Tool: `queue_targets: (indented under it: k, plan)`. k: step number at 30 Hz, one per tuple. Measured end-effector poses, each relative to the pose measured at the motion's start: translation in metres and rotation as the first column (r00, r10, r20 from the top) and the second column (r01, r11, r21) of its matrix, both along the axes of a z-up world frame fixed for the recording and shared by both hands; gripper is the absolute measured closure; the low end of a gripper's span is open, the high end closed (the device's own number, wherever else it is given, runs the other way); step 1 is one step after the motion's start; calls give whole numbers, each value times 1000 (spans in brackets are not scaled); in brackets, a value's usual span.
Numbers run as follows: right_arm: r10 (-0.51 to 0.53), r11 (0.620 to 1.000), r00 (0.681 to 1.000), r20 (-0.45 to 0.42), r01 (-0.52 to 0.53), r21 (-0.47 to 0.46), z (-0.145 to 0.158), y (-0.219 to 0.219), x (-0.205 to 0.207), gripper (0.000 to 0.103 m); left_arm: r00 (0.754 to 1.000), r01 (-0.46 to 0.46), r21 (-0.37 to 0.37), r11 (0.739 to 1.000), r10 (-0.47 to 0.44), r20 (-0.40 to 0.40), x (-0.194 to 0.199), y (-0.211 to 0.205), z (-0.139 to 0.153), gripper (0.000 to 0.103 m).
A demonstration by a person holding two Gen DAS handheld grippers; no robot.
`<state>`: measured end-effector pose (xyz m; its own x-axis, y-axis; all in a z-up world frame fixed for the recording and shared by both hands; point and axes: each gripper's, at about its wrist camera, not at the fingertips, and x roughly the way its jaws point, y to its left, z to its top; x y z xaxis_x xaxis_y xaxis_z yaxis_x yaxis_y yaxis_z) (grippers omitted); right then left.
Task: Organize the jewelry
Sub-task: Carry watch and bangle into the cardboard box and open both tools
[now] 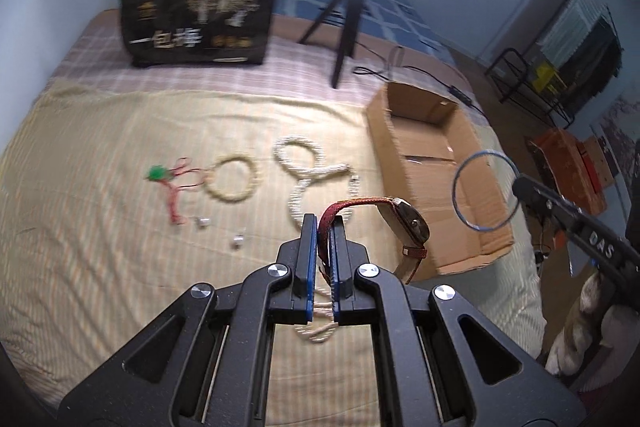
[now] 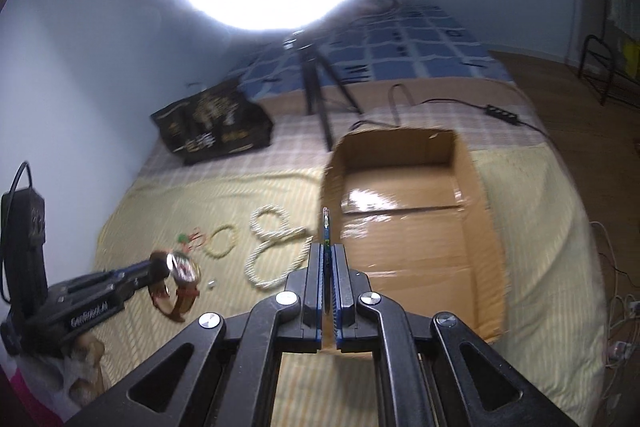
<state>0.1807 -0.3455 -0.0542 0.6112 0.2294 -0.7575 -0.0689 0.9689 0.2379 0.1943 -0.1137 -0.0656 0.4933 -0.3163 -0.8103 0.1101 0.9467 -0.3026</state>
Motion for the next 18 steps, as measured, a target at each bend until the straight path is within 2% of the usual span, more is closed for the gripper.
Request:
queue_targets:
  k: [9,12,18]
  plan:
    - [-62,997,998,3,62,-42,-3,-31,27,102,996,92,-2,996,-92,19,4,-70,-2,100]
    - [-76,995,997,1,76,-67,-6,-36,33,102,994,112,-5,994,-112,16,8,-87,-6,100]
    - [-127,990,992,-13,126,-62,-15,-56,45,102,991,131,-15,991,-130,8,16,-111,-14,100]
